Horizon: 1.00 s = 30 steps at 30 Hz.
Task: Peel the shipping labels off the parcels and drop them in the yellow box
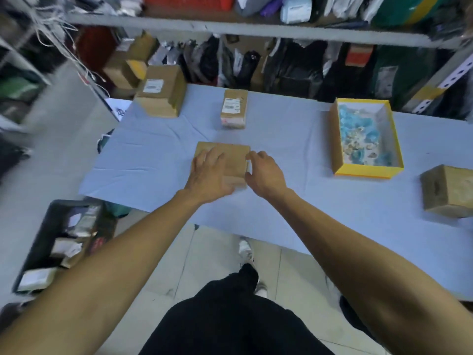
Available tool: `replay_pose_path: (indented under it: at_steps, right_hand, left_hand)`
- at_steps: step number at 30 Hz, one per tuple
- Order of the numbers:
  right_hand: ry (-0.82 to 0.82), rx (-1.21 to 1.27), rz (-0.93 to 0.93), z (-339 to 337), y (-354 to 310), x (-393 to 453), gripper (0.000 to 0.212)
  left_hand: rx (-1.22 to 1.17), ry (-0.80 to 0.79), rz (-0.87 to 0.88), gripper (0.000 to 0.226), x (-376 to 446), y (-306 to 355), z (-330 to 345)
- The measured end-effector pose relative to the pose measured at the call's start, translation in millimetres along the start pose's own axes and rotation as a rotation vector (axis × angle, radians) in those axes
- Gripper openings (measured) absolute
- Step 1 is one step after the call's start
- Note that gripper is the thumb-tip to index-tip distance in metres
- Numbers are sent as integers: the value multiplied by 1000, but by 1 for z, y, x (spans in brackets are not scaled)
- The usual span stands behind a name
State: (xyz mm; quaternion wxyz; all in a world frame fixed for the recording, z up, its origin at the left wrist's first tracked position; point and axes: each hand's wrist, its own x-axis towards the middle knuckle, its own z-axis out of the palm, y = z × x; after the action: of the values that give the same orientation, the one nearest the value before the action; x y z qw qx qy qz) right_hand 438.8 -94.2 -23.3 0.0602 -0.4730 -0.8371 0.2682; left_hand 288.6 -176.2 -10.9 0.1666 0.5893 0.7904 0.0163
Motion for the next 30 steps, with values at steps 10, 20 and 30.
replay_pose_path:
  at_steps: [10,20,30]
  right_hand:
    - [30,-1,161,35,-33,-39,48]
    - [92,48,397,83,-89,-31,53]
    - [146,-11,484,87,-104,-3,66]
  left_hand:
    - [-67,75,-7,98,-53,-57,10]
    - [-112,21,90,99,-23,-129,1]
    - [-181,-36,176,98,7,-169,-4]
